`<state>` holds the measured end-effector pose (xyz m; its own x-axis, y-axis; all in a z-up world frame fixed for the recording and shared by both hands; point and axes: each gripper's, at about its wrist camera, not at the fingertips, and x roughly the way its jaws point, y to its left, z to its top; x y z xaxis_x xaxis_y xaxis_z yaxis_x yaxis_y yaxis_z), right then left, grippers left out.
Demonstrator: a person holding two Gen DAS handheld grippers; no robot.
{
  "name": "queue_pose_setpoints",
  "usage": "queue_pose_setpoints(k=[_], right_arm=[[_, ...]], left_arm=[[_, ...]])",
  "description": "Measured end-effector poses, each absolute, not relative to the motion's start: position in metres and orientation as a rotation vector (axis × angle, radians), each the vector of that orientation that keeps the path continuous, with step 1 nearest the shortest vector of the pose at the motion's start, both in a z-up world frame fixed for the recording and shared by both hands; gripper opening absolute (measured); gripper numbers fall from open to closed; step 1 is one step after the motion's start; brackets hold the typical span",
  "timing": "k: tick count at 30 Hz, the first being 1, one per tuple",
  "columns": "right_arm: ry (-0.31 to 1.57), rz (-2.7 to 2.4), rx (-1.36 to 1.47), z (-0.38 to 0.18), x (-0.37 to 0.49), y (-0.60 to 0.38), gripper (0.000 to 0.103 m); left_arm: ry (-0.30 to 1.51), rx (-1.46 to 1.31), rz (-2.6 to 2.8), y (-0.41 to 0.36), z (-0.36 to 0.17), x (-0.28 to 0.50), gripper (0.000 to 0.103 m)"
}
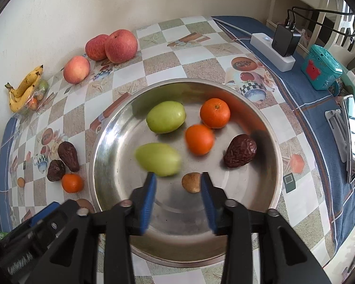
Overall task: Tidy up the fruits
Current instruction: 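Carry orange and mango over the steel bowl and release both, then move left tool toward a red date while right tool approaches a tangerine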
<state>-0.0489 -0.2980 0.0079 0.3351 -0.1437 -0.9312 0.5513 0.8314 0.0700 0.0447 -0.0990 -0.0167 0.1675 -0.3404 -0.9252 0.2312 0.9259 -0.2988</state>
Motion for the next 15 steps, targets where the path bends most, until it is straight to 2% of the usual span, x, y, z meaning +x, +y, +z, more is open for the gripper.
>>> queue_pose_setpoints(k=[1, 3, 4, 7, 15], right_arm=[[1.149, -0.47, 0.406, 0.007, -0.048, -0.297, 0.068], [1.153, -0.47, 0.393, 0.005, -0.047, -0.294, 0.074], [1.152, -0.47, 0.382, 0.004, -0.046, -0.292, 0.082], [1.155, -0.47, 0.347, 0.001, -0.044, -0.287, 0.093], [1.1, -0.455, 0.377, 0.005, -0.039, -0.279, 0.094]], left_arm=[[1.347, -0.095, -0.363, -0.091, -0.019, 0.048, 0.096], [1.339, -0.087, -0.264, -0.074, -0.021, 0.055, 0.103], [1.332, -0.083, -0.222, -0.066, -0.022, 0.058, 0.103], [1.306, -0.071, -0.112, -0.042, -0.022, 0.065, 0.103], [1.206, -0.059, 0.0, 0.0, -0.01, 0.077, 0.103]])
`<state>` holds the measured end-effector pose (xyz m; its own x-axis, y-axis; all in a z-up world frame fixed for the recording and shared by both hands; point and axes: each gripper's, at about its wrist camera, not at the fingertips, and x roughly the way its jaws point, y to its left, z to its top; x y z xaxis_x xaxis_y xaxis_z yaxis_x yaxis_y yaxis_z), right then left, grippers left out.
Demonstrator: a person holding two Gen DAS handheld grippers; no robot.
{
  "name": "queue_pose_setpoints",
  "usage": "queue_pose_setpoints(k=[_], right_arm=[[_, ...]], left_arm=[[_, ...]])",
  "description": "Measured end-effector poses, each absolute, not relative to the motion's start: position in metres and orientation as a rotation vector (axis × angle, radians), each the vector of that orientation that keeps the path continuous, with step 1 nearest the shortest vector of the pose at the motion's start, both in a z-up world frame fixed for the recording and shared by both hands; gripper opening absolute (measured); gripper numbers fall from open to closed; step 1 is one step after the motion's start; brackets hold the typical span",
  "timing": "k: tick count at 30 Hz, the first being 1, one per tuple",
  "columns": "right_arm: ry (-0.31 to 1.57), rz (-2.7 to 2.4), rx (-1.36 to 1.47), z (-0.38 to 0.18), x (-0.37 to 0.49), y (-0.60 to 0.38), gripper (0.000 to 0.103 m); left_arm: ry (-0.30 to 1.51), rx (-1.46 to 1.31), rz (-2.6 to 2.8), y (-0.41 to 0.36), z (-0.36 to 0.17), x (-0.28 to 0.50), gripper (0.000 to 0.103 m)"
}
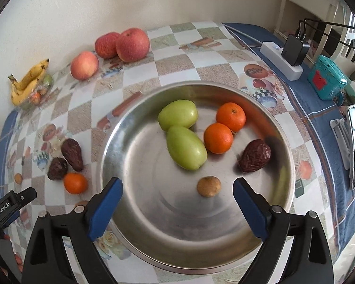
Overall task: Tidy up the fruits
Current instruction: 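Move left tool toward a red date while right tool approaches a tangerine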
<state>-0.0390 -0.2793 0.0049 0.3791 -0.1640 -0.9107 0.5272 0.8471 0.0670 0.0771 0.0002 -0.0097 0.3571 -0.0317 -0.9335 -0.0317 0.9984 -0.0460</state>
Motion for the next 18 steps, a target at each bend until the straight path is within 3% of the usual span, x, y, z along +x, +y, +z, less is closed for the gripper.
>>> queue_pose_setpoints(k=[10, 18], right_arm=[[1.07, -0.312, 0.347, 0.012, -0.013, -0.238, 0.094], [1.001, -0.214, 0.271, 0.028, 0.009, -0.193, 0.094]], left_arm=[[1.086, -0.057, 0.032, 0.028, 0.012, 0.094, 0.103], [1.073, -0.072, -0.08, 0.005, 0.016, 0.096, 0.103]])
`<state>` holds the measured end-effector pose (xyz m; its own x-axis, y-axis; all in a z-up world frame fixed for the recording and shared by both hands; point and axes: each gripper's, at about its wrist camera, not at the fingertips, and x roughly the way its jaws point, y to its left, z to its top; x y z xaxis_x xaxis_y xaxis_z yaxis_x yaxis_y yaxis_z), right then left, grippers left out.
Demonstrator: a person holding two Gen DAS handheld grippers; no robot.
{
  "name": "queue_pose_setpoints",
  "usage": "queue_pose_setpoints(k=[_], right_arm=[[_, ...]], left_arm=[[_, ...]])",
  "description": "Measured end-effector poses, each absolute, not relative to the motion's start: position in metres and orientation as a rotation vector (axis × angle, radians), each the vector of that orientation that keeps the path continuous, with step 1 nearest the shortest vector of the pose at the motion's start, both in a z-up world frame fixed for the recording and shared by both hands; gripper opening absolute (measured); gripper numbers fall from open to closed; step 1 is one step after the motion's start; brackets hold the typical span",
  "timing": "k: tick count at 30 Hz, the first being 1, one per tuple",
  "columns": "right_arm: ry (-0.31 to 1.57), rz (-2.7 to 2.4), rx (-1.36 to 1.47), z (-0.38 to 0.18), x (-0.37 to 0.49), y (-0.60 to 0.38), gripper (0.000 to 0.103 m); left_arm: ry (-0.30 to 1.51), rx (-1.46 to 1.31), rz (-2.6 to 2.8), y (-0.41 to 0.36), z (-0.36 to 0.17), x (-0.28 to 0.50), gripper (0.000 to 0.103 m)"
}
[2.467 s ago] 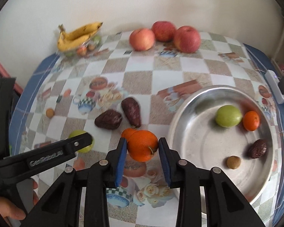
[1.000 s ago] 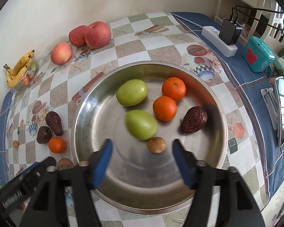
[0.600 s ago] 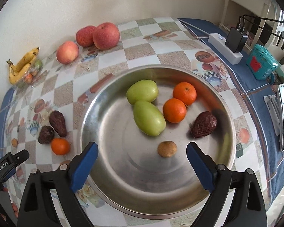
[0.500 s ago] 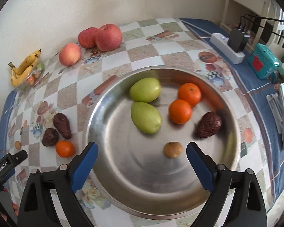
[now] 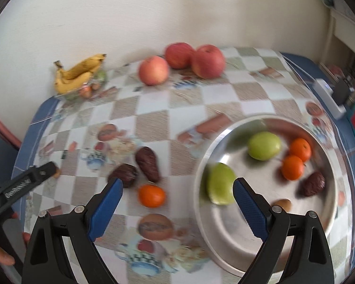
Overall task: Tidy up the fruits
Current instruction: 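Move left tool toward a red date while right tool approaches a tangerine, then grasp the red date with left tool while right tool grasps the tangerine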
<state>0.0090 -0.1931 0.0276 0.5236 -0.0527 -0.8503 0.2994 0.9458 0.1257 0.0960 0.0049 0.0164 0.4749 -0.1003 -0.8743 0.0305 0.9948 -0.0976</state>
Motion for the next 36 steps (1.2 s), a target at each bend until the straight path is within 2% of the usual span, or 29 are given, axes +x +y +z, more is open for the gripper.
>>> queue_pose_setpoints(k=[5, 7, 9, 14, 19, 23, 25, 28, 36], right_arm=[[1.034, -0.182, 0.222, 0.02, 0.022, -0.176, 0.092], [1.057, -0.17, 0.219, 0.014, 0.025, -0.175, 0.081], [1.082, -0.164, 0.213, 0.006, 0.029, -0.173, 0.074], [1.119, -0.138, 0.208, -0.008, 0.036, -0.17, 0.072], [1.159, -0.138, 0.19, -0.023, 0.042, -0.168, 0.06], [1.186, -0.14, 0.197, -0.033, 0.045, -0.17, 0.058], [1.188, -0.135, 0.194, -0.034, 0.046, -0.169, 0.052], [1.183, -0.128, 0.215, -0.033, 0.045, -0.17, 0.038], [1.162, -0.097, 0.245, -0.019, 0.041, -0.171, 0.036]], left_arm=[[1.131, -0.094, -0.211, -0.018, 0.01, 0.098, 0.103], [1.149, -0.091, -0.239, -0.028, 0.007, 0.1, 0.103], [1.167, -0.086, -0.251, -0.038, 0.002, 0.102, 0.103], [1.24, -0.112, -0.273, -0.054, -0.018, 0.107, 0.102], [1.301, -0.106, -0.293, -0.067, -0.038, 0.109, 0.088], [1.326, -0.154, -0.337, -0.072, -0.045, 0.111, 0.076], [1.325, -0.178, -0.367, -0.074, -0.044, 0.111, 0.061], [1.33, -0.176, -0.383, -0.075, -0.042, 0.111, 0.06], [1.304, -0.208, -0.389, -0.068, -0.026, 0.11, 0.06]])
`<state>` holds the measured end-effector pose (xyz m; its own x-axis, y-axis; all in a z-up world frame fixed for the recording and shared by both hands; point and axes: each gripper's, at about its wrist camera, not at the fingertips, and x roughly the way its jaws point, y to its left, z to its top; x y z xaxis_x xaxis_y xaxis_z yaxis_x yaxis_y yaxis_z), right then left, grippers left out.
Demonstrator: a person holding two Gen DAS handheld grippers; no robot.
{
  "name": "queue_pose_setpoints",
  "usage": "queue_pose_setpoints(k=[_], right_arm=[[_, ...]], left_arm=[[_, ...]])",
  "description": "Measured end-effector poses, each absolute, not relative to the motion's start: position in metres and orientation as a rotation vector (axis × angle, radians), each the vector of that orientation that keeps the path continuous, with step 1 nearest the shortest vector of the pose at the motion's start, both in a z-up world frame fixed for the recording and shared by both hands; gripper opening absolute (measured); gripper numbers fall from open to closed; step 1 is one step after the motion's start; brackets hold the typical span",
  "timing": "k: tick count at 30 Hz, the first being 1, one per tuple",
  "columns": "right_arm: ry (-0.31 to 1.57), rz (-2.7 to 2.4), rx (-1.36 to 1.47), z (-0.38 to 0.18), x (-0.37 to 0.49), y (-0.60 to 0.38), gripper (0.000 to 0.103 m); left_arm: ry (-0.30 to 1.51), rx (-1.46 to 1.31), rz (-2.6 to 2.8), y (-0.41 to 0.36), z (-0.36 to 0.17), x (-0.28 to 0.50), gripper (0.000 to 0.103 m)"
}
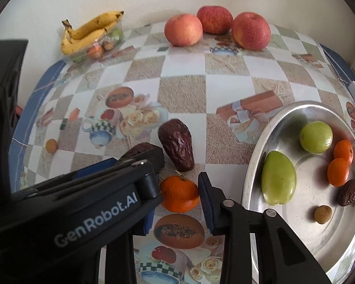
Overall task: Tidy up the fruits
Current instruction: 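Grasp the red date with left tool while right tool grasps the tangerine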
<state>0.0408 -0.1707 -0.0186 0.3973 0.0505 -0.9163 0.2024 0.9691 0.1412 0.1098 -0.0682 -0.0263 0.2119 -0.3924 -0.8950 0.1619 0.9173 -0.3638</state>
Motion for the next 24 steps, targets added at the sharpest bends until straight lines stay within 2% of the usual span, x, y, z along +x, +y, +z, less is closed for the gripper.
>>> queue_pose_setpoints(k=[11, 24], right_arm=[[1.091, -0.106, 0.237, 0.015, 0.03, -0.178, 0.036], [1.101, -0.165, 0.237, 0.015, 0.018, -0.203, 0.036]], left_arm=[[1.259, -0.206, -0.392, -0.062, -0.001, 0.101, 0.06], [1.244, -0.202, -0.392, -0.067, 0.007, 0.097, 0.06]])
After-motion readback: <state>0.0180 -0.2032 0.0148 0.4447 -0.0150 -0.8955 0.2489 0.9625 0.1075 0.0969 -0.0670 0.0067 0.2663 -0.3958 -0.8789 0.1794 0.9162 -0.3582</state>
